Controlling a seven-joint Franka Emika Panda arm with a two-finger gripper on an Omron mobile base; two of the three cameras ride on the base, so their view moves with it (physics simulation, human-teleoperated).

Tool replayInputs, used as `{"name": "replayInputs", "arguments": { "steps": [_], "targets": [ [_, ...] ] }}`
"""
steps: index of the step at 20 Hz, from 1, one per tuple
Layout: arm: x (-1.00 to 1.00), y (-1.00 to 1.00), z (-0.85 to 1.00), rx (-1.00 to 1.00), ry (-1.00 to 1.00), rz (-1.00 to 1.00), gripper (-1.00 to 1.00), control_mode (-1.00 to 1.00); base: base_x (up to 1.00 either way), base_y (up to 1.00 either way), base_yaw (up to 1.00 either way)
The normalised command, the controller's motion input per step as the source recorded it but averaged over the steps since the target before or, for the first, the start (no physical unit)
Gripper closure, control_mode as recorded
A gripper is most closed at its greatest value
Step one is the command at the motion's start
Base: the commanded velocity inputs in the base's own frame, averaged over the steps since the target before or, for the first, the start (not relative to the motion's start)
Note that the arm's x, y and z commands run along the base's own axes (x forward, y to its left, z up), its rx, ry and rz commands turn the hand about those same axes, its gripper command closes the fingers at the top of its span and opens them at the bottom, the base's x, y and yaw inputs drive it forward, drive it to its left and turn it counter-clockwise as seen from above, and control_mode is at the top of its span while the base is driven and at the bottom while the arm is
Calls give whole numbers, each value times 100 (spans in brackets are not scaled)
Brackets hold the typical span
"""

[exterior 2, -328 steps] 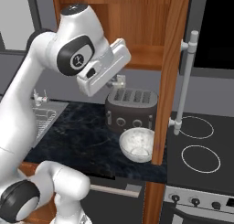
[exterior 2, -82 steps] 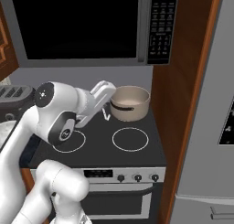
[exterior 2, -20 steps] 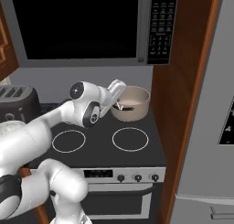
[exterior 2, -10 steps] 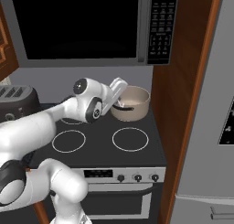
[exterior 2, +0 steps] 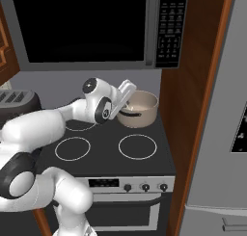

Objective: Open the cabinet and move the ladle to the pot. Then close the cabinet.

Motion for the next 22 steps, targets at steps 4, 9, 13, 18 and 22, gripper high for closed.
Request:
{"name": "replayInputs", "arguments": {
  "steps": [4,9,13,18,22],
  "targets": [
    [24,0,-16,0,1,0,100,-100,0,0,0],
    [22,0,-23,0,0,0,100,-100,0,0,0],
    [19,0,-19,0,0,0,100,-100,0,0,0],
    [22,0,-18,0,0,0,100,-100,0,0,0],
    [26,0,-18,0,0,0,100,-100,0,0,0]
  ]
}}
